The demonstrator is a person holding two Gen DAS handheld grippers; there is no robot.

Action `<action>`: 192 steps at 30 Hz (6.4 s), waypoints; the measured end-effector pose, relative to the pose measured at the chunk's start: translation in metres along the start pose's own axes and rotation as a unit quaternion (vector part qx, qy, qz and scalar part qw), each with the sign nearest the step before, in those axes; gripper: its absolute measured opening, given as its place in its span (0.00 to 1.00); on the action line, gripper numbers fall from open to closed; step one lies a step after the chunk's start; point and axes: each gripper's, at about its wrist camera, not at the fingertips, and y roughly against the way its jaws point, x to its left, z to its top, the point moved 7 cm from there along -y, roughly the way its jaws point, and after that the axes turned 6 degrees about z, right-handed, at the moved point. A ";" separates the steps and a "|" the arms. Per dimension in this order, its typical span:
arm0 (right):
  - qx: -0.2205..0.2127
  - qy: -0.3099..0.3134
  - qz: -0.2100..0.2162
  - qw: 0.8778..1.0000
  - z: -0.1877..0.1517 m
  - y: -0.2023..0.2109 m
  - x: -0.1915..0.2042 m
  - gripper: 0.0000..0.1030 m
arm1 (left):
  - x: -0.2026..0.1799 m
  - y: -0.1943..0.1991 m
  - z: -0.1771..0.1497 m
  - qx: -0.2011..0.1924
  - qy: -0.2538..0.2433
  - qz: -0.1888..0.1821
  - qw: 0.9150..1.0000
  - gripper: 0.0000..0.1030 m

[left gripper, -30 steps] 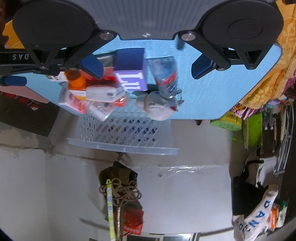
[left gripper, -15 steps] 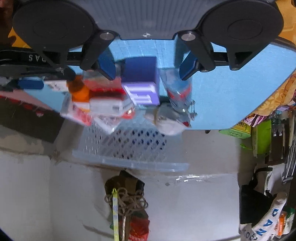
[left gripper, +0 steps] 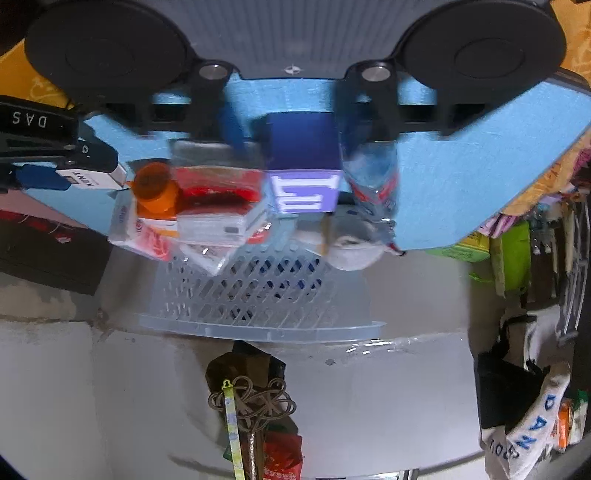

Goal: Organize objects
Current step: 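Close the right tool on the KENT pack while the left grips the blue LIU box, then carry both items over the basket and open both tools to drop them, then move the right tool to the white tissue pack while the left approaches the water bottle, then close the right tool on the tissue pack while the left grips the water bottle, then lift both items over the basket and open both tools to release them, then grasp the orange bottle with the right tool while the left grips the red-silver pack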

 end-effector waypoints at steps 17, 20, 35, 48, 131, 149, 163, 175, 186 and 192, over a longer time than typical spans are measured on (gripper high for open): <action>-0.030 -0.026 0.014 0.999 0.013 0.015 -0.030 0.63 | 0.002 0.031 0.023 -0.065 -0.010 -0.002 0.998 0.42; -0.033 -0.024 0.013 0.999 0.020 0.015 -0.034 0.63 | 0.001 0.029 0.028 -0.068 -0.014 -0.007 0.998 0.42; -0.130 0.017 0.034 0.991 0.131 0.032 -0.037 0.63 | 0.016 0.033 0.117 -0.148 -0.004 -0.022 0.989 0.42; 0.020 0.049 0.062 0.997 0.194 -0.130 -0.033 0.62 | -0.006 -0.113 0.199 -0.006 -0.016 -0.057 0.998 0.41; -0.038 -0.076 0.041 0.996 0.021 -0.010 -0.045 0.27 | 0.015 -0.014 0.001 -0.039 -0.044 -0.066 0.996 0.43; -0.063 -0.061 0.051 0.995 0.044 0.006 -0.042 0.27 | 0.031 0.003 0.027 -0.050 -0.014 -0.071 0.996 0.43; -0.098 -0.018 0.089 0.991 0.167 -0.018 -0.039 0.27 | 0.017 -0.025 0.179 -0.072 -0.007 -0.139 0.988 0.43; 0.012 -0.008 0.089 0.996 0.184 -0.122 -0.031 0.51 | -0.020 -0.150 0.219 0.064 0.005 -0.111 0.992 0.57; -0.067 -0.036 0.092 0.993 0.155 -0.052 -0.035 1.00 | 0.012 -0.126 0.200 0.009 0.015 -0.059 0.998 1.00; -0.064 -0.045 0.103 0.992 0.090 -0.012 -0.028 1.00 | 0.028 -0.069 0.150 -0.008 0.046 -0.076 0.996 1.00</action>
